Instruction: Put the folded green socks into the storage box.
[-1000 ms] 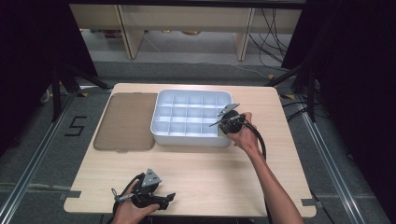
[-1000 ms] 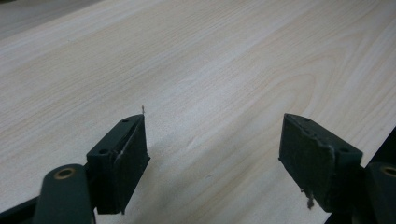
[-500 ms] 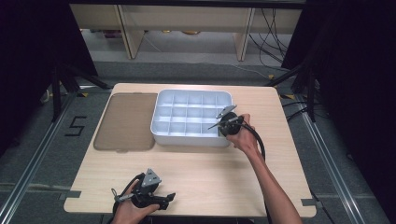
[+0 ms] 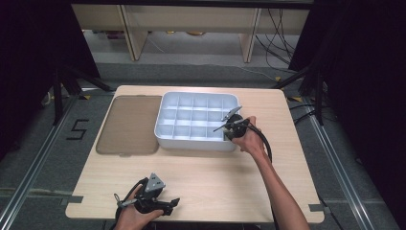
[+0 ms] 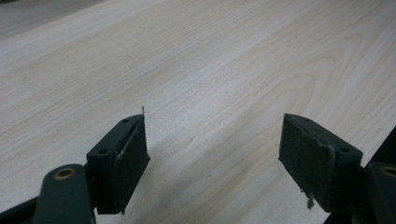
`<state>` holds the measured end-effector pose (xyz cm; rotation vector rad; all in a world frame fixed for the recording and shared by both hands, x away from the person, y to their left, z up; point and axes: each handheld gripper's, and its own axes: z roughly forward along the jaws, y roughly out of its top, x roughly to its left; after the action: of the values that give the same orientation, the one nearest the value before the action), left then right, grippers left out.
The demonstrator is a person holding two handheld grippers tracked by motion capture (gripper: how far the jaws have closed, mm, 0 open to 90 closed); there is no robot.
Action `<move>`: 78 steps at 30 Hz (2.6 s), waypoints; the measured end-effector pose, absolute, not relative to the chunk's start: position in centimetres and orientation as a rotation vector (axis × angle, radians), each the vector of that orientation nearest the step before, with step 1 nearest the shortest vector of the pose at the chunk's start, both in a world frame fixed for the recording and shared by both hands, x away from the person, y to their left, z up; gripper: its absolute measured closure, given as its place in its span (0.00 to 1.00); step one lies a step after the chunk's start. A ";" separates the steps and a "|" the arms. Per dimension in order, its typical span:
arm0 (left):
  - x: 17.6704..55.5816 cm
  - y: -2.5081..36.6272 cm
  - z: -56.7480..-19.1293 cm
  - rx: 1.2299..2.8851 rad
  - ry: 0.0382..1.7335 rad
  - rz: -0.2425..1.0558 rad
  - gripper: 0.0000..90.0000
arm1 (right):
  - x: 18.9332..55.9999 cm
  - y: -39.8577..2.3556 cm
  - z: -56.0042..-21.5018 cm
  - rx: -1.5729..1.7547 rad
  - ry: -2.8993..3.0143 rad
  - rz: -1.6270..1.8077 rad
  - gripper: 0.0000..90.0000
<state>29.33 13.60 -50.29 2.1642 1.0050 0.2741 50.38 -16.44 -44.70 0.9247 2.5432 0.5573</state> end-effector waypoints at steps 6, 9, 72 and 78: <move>29.3 13.6 -50.3 2.156 1.011 0.273 0.26 | 50.4 -16.5 -44.8 0.944 2.562 0.563 0.81; 29.4 13.6 -50.2 2.160 1.004 0.276 0.26 | 50.6 -16.6 -45.0 0.946 2.578 0.554 0.81; 29.4 13.6 -50.3 2.137 1.032 0.266 0.26 | 50.5 -17.8 -42.8 1.041 2.573 0.614 0.91; 29.4 13.7 -50.2 2.141 1.023 0.271 0.26 | 50.0 -18.4 -41.2 1.049 2.509 0.737 0.82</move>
<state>29.44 13.74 -50.25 2.1406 1.0234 0.2711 50.02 -18.38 -41.23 1.0487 2.5085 0.7375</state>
